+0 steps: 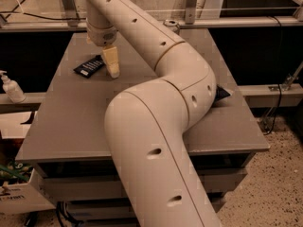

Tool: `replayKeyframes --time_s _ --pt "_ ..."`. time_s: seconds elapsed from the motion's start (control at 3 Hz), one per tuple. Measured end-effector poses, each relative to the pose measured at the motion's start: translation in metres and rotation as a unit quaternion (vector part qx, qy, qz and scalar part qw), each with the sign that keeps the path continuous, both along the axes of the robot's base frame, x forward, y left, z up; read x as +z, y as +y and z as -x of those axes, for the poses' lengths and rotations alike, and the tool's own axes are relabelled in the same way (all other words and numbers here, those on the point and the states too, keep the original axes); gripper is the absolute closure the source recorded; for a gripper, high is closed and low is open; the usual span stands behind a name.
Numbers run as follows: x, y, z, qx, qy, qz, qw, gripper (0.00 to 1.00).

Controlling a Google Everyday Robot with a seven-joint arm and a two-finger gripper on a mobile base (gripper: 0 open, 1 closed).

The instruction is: Pick rxbar blueberry

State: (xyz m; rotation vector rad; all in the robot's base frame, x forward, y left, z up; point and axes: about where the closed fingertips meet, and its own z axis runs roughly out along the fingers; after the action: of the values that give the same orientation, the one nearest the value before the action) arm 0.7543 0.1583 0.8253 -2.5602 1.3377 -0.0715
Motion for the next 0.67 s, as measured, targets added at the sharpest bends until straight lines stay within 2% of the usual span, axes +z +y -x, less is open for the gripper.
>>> replayKeyframes --time_s 0.33,0.67 --pt "-0.0043 -0.0006 0.0018 0.000 0.009 0.032 0.9995 0.00" --pt "-0.0053 -0.0011 0.0079 0.018 0.014 0.061 0.9978 0.19"
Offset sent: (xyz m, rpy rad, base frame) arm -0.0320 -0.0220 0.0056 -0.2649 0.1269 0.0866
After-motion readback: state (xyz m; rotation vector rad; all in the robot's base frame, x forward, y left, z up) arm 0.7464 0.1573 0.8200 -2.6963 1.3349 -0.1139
